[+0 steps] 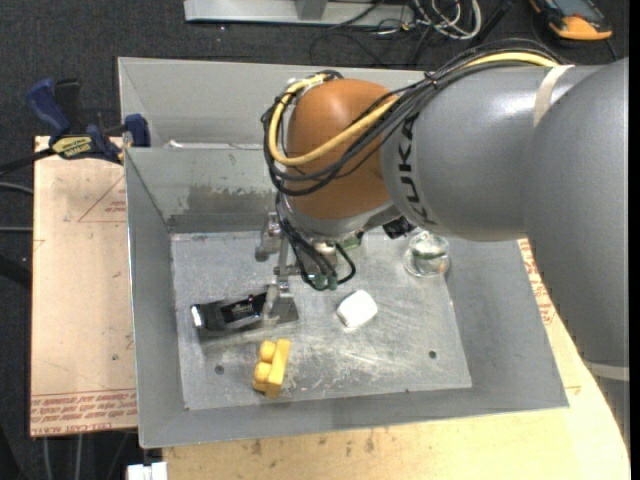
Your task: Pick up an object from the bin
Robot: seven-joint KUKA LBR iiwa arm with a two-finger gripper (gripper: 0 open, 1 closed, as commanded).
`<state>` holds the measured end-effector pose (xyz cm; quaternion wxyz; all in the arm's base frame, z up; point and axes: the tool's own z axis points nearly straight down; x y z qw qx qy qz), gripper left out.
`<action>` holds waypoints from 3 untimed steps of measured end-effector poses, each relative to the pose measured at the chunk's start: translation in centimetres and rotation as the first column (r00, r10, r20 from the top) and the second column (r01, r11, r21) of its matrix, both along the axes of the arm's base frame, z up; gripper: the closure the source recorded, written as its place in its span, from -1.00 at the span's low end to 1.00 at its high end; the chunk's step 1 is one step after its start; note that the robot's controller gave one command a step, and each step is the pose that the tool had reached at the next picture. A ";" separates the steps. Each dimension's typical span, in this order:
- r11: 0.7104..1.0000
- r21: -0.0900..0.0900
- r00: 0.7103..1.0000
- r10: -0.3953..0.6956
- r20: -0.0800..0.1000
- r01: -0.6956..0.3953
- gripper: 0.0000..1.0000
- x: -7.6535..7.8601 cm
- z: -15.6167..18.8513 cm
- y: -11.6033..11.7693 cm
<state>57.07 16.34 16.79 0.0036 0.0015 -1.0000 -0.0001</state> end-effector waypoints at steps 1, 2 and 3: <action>1.000 0.001 1.000 -0.003 0.008 0.003 -1.00 0.2 0.5 -0.1; 0.998 0.003 0.998 0.067 0.020 -0.067 1.00 -0.5 -8.4 0.7; 0.998 0.003 0.998 0.067 0.020 -0.067 1.00 -0.5 -8.4 0.7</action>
Offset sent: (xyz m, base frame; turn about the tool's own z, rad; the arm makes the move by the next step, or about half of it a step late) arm -0.0125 0.0051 -0.0976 -0.0658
